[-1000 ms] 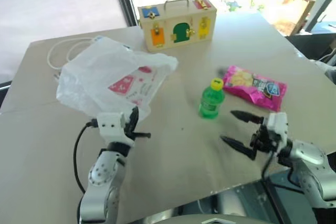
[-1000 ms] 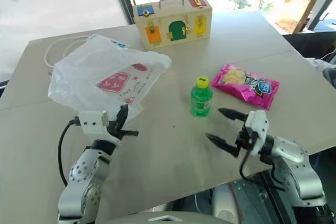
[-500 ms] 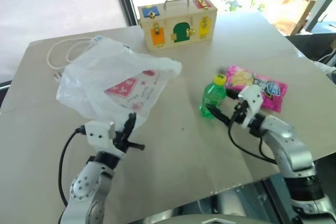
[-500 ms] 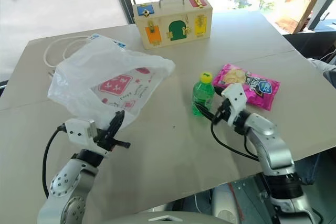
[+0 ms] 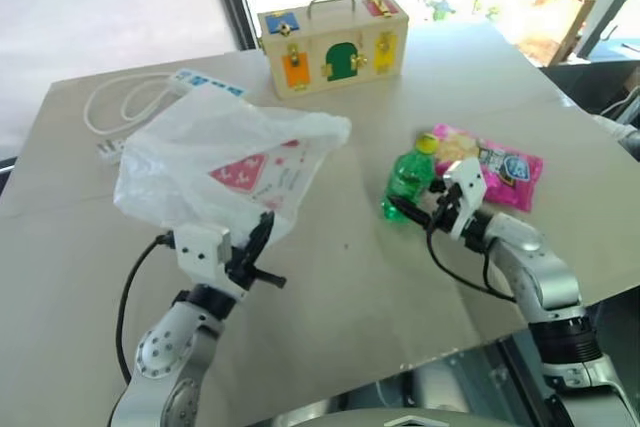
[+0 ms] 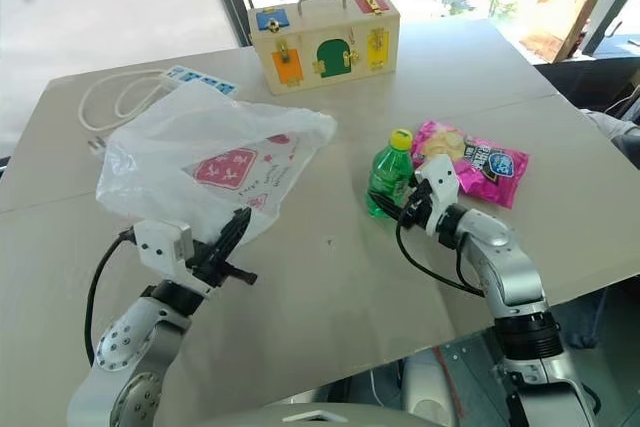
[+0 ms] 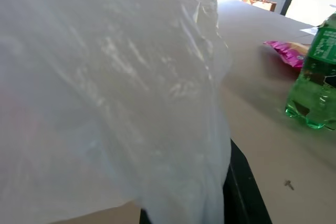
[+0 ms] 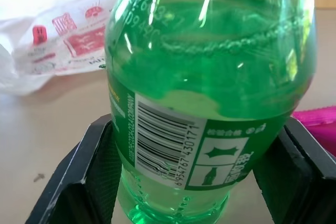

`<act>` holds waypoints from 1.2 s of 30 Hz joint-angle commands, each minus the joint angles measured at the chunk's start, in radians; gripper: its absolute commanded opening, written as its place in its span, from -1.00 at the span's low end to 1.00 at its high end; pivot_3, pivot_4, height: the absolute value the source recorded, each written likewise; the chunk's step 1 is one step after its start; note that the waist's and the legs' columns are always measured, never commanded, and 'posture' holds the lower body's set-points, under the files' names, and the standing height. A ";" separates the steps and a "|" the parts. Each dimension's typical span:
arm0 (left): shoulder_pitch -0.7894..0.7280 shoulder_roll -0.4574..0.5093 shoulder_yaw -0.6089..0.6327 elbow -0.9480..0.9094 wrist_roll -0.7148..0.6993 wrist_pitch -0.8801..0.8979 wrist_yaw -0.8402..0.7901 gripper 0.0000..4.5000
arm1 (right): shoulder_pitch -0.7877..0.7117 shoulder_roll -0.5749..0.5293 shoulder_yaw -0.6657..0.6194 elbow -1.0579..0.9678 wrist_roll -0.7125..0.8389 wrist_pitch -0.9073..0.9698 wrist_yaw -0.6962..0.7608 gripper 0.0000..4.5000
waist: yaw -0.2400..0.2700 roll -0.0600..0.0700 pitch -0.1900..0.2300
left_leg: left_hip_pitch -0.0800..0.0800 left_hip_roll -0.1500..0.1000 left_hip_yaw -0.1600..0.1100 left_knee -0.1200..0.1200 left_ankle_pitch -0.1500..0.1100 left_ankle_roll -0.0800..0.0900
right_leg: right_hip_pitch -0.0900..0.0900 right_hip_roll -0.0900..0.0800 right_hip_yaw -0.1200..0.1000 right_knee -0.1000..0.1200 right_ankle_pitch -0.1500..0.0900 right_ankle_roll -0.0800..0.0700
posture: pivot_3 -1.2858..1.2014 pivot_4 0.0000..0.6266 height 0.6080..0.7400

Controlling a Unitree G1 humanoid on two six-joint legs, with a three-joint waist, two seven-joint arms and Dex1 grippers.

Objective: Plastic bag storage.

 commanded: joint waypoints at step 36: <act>-0.142 0.001 -0.236 0.012 -0.043 0.052 -0.125 -1.00 | -0.695 0.389 -0.161 0.726 0.408 0.674 -0.151 0.99 | -0.058 0.004 0.002 | -0.007 0.000 0.001 -0.001 0.001 -0.001 | -0.014 -0.002 -0.013 0.005 0.002 -0.004 | 0.03 -0.52 1.00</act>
